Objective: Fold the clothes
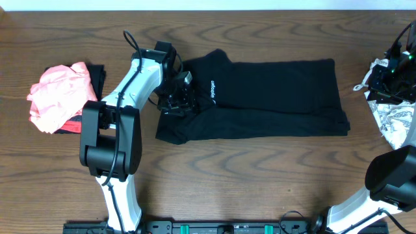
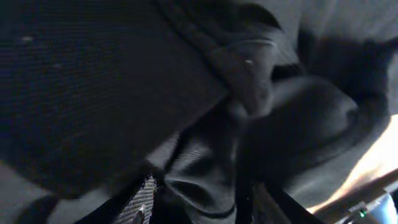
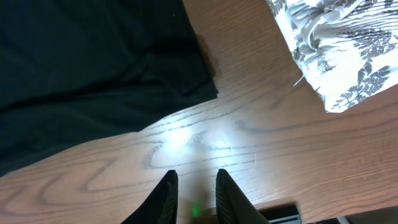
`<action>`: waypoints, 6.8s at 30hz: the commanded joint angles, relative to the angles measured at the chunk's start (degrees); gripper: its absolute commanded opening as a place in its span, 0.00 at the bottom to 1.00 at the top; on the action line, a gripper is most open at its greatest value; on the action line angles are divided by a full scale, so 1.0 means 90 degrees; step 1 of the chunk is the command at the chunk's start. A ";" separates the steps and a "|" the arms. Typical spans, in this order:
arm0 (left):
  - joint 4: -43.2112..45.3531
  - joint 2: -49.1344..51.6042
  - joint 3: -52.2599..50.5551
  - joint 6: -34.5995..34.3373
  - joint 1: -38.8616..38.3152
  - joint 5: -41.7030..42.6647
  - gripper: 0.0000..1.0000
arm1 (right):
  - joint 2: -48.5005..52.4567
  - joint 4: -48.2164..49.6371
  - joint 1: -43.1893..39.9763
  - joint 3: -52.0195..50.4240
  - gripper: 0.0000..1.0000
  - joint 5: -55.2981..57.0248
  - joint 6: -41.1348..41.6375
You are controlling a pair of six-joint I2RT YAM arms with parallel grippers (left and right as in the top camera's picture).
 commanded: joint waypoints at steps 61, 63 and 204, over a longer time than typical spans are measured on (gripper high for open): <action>-0.0503 -0.2339 0.0000 -0.0172 -0.0359 -0.1049 0.06 | -0.0002 0.3781 -0.0464 -0.3830 0.16 -0.1552 -0.0542; -0.0503 -0.2339 0.0000 -0.0172 -0.0359 -0.1049 0.06 | -0.0002 0.3895 -0.0464 -0.3922 0.18 -0.1542 -0.0495; 0.9785 -0.1370 0.0034 0.1256 0.0544 -0.2761 0.06 | -0.0160 1.1052 0.0534 -0.2137 0.01 -0.2118 0.1258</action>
